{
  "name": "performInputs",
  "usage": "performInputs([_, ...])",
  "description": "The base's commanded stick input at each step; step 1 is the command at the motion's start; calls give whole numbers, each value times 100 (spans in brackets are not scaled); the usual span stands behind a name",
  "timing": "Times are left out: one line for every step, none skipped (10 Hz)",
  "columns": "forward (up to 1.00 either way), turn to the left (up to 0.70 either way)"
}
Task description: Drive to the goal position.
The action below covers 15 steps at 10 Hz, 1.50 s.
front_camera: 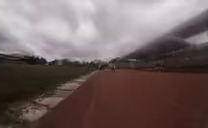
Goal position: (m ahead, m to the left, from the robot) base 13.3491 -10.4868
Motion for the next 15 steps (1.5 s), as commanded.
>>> performInputs([70, 0])
performInputs([70, -16])
performInputs([70, -34])
performInputs([70, -35])
performInputs([70, -35])
performInputs([70, -35])
performInputs([70, -35])
performInputs([70, -35])
performInputs([70, -35])
performInputs([70, -35])
performInputs([70, -35])
performInputs([70, -35])
performInputs([70, -35])
performInputs([70, -35])
performInputs([70, -35])
